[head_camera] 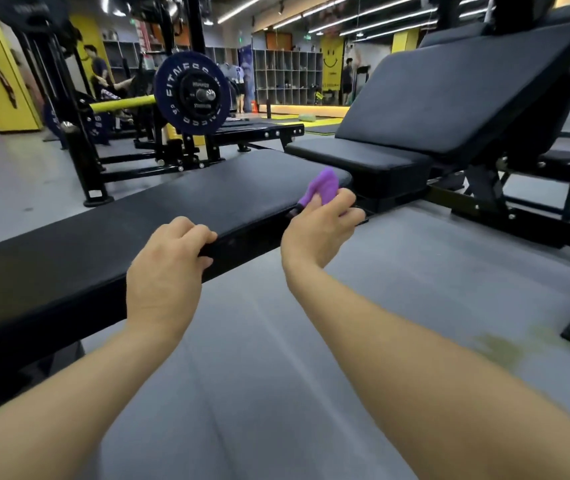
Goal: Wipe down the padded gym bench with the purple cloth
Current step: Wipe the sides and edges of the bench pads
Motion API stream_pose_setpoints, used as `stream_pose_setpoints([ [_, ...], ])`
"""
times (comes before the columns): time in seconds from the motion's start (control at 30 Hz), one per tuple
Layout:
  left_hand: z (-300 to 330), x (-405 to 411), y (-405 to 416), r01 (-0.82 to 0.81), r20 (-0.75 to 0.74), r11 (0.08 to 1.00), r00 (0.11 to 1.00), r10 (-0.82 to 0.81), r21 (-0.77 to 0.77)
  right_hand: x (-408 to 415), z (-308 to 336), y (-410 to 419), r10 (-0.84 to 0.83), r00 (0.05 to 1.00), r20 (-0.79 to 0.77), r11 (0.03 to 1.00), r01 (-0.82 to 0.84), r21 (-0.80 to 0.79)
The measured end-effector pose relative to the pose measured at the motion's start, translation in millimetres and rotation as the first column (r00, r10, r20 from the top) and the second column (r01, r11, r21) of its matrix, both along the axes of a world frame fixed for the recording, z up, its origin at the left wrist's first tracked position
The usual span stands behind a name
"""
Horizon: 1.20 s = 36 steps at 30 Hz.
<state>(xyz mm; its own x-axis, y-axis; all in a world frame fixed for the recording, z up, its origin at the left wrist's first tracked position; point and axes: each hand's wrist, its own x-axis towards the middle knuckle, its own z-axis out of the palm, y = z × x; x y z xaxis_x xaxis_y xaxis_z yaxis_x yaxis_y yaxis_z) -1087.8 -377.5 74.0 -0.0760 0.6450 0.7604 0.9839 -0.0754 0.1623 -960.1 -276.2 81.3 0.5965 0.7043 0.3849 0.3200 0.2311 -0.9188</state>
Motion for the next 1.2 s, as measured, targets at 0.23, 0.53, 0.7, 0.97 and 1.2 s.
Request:
stream_pose_setpoints([
  [0.23,1.6,-3.8,1.2,0.013,-0.032,1.0,0.999,-0.013,-0.001,-3.2,8.6,-2.3,0.023,0.973,-0.229,0.992,-0.05,-0.113],
  [0.53,1.7,-3.0,-1.6,-0.01,-0.078,1.0,0.997,0.011,0.009,20.0,14.3,8.8,0.083,0.981,-0.176,0.986,-0.107,-0.13],
  [0.7,2.7,-2.5,-1.9,-0.009,-0.094,1.0,0.996,0.01,0.009,27.5,18.1,19.6,0.056,0.946,-0.318,0.983,-0.107,-0.147],
  [0.97,3.9,-1.2,-3.4,-0.044,-0.105,0.999,0.994,0.043,-0.007,55.1,20.8,33.1,0.109,0.953,-0.283,0.968,-0.166,-0.186],
  [1.2,2.3,0.3,-3.0,-0.061,-0.103,0.998,0.993,0.061,0.0,66.6,9.4,33.8,0.202,0.956,-0.212,0.965,-0.232,-0.126],
])
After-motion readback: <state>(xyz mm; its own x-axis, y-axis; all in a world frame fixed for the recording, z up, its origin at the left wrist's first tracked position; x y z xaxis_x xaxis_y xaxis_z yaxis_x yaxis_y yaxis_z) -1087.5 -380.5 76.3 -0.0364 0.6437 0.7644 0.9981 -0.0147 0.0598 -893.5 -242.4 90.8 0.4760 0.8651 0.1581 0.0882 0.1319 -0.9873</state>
